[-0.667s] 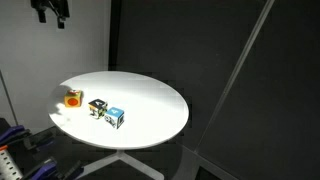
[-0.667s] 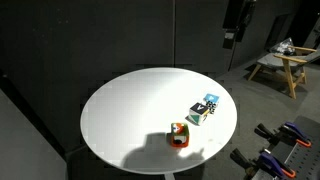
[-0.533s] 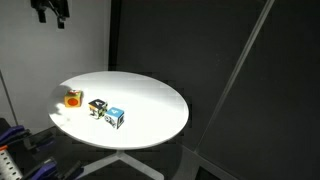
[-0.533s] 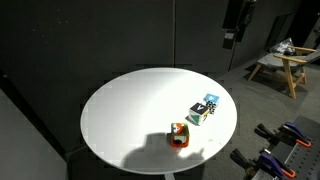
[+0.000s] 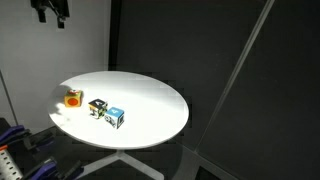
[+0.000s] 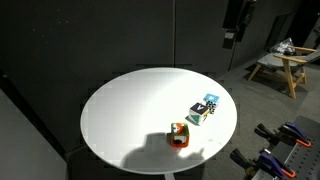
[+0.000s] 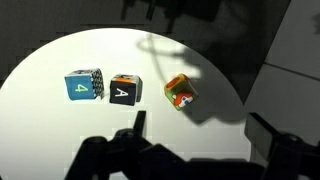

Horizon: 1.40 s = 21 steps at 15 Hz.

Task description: Pick up the block with the letter A on it and put it on the table to the right of the block with the number four on it

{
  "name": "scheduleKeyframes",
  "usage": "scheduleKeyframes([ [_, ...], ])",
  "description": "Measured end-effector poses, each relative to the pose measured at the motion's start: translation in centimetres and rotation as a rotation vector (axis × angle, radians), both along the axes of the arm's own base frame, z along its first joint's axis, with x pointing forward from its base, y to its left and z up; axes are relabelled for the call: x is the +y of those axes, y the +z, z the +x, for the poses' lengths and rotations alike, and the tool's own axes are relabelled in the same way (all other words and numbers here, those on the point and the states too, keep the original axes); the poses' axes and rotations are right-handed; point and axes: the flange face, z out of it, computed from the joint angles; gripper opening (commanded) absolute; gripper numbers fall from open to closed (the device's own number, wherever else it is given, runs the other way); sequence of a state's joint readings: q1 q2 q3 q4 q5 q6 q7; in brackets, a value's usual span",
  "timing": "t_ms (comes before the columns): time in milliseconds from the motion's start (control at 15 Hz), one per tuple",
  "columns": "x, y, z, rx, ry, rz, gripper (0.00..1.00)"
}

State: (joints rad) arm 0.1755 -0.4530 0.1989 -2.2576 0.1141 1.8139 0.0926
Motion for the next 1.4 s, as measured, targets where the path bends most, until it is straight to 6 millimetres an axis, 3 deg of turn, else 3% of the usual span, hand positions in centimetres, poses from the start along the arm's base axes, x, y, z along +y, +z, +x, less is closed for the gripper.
scheduleKeyframes([
  [933, 0.0, 0.0, 0.0, 0.001, 0.0, 0.0, 1.0],
  [1400, 0.0, -1.3, 0.9, 0.021, -0.005, 0.0, 1.0],
])
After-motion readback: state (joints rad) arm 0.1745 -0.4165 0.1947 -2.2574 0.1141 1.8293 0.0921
